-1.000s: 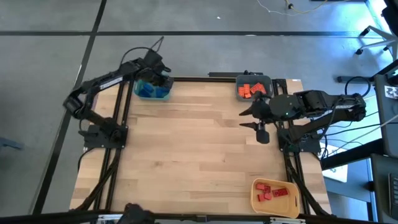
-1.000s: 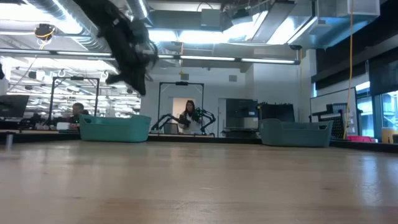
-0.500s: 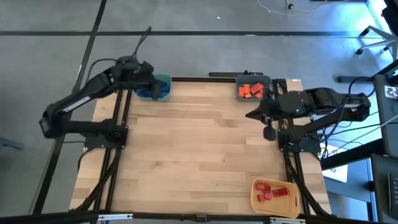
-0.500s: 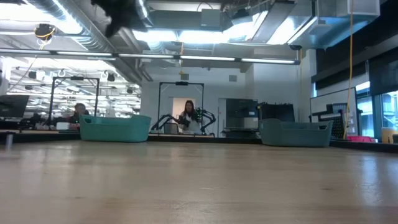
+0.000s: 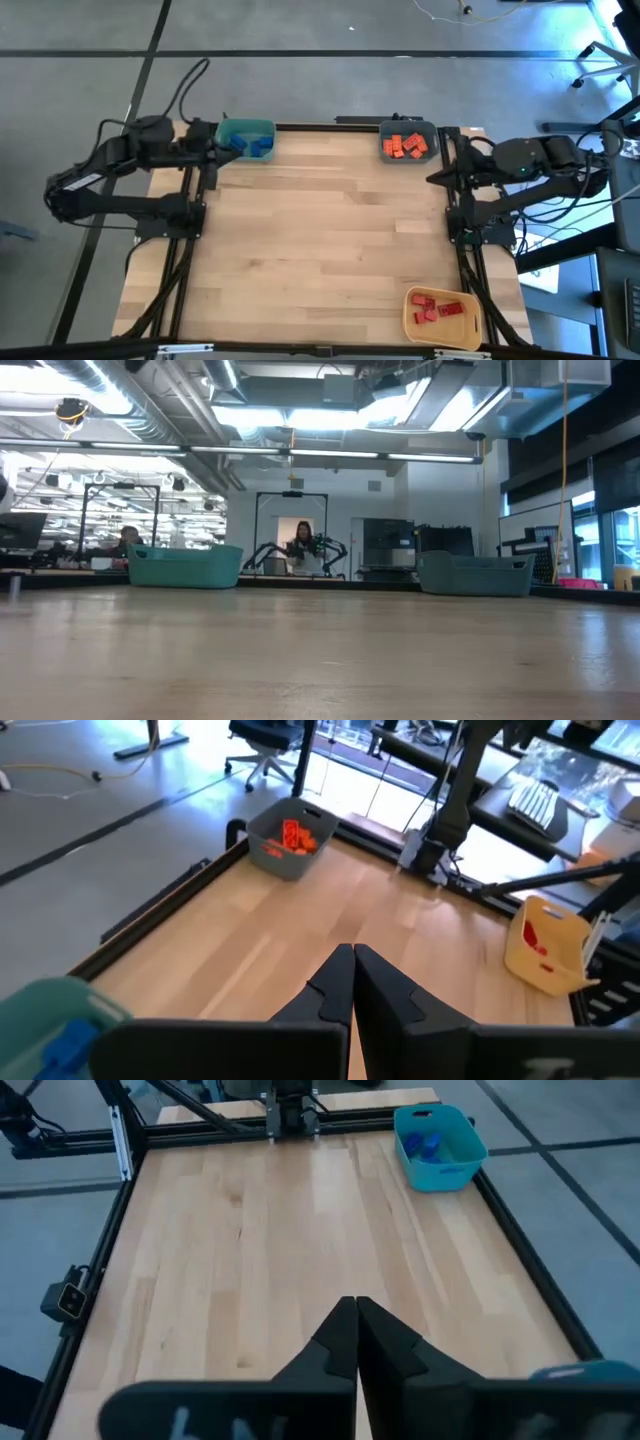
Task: Sort & place blocks by color
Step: Return to Home Position
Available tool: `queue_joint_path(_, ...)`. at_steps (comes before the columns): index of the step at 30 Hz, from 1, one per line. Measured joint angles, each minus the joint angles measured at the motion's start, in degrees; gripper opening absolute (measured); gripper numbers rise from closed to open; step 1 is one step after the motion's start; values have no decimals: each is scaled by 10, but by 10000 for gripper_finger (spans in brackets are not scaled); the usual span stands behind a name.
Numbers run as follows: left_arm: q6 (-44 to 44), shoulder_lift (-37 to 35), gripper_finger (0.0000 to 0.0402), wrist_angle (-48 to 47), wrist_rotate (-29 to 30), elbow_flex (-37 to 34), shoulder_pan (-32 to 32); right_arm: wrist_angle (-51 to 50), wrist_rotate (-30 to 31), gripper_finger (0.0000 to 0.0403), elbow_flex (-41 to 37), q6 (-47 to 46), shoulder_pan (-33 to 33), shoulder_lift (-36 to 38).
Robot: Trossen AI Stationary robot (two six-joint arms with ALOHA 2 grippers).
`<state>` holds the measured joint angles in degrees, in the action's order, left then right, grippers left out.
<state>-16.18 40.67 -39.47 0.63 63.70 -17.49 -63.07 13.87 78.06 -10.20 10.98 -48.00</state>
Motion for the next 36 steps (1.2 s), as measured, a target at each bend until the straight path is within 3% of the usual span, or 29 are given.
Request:
queue_joint_path(7,-13,-61,1,-47,69,-10,63,16,0,1,-77,-24,0,82)
queue_joint_path(12,-27,-144,2,-16,95,-73,79,43,0,1,-125,-43,0,141)
queue_joint_path(25,-41,-396,3,88,70,-260,79,109,1,0,-240,-44,0,295)
queue_joint_path(36,3,-404,1,135,39,-293,79,135,0,0,-324,-61,0,430)
